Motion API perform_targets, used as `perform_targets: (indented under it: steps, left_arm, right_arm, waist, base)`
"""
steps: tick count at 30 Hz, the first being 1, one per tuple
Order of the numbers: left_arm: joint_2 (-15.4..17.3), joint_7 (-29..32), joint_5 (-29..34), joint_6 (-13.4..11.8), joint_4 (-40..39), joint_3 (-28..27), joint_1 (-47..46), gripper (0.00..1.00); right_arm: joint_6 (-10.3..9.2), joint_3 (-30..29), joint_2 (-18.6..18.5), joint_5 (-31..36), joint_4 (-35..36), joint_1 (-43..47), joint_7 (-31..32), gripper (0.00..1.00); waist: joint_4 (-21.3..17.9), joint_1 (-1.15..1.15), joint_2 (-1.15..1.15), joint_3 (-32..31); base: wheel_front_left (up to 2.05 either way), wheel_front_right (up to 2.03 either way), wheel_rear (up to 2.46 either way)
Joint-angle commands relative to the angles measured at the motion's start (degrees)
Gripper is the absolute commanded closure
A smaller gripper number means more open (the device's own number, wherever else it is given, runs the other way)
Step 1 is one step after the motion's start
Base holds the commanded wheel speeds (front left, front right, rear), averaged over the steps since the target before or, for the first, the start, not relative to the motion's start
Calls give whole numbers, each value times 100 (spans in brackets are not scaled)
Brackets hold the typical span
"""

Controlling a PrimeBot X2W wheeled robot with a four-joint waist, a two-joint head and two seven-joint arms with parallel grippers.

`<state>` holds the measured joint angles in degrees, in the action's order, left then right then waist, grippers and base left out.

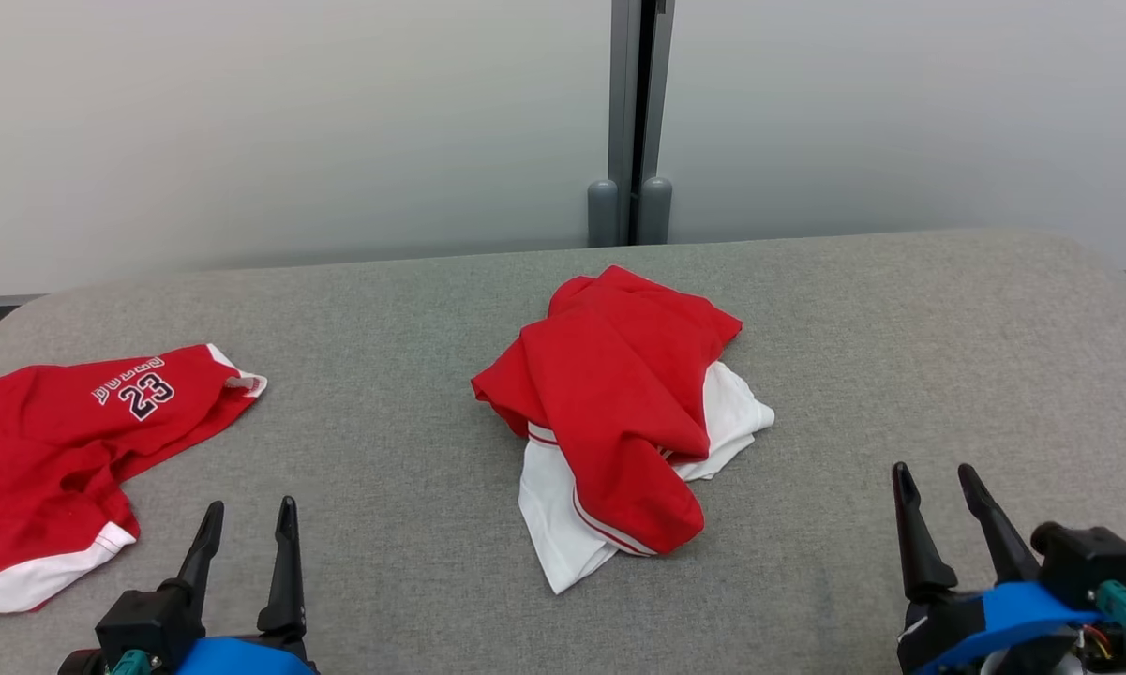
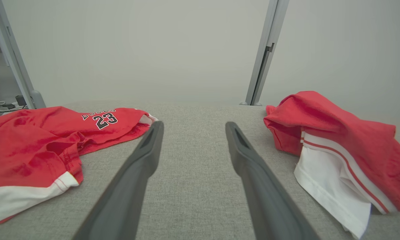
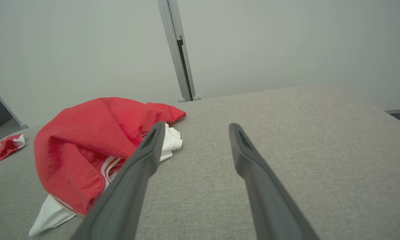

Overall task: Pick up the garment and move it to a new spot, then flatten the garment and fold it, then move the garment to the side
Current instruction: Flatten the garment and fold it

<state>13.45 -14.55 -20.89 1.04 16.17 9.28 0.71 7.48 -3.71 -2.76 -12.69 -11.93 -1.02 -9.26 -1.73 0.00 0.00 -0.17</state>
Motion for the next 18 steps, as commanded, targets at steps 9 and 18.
perform_targets:
  steps: [9,18]
  left_arm:
    - [-18,31,39,-17,-245,131,-358,0]
    - [-113,73,134,88,-329,380,-851,0]
  right_arm:
    - [2,116,-25,-104,-561,-1293,1694,0]
    - [2,-103,-24,336,-2419,-2770,2169,0]
  waist:
    - [152,0,0,472]
    - [621,0,0,1055]
  base:
    - [0,0,0]
    - [0,0,0]
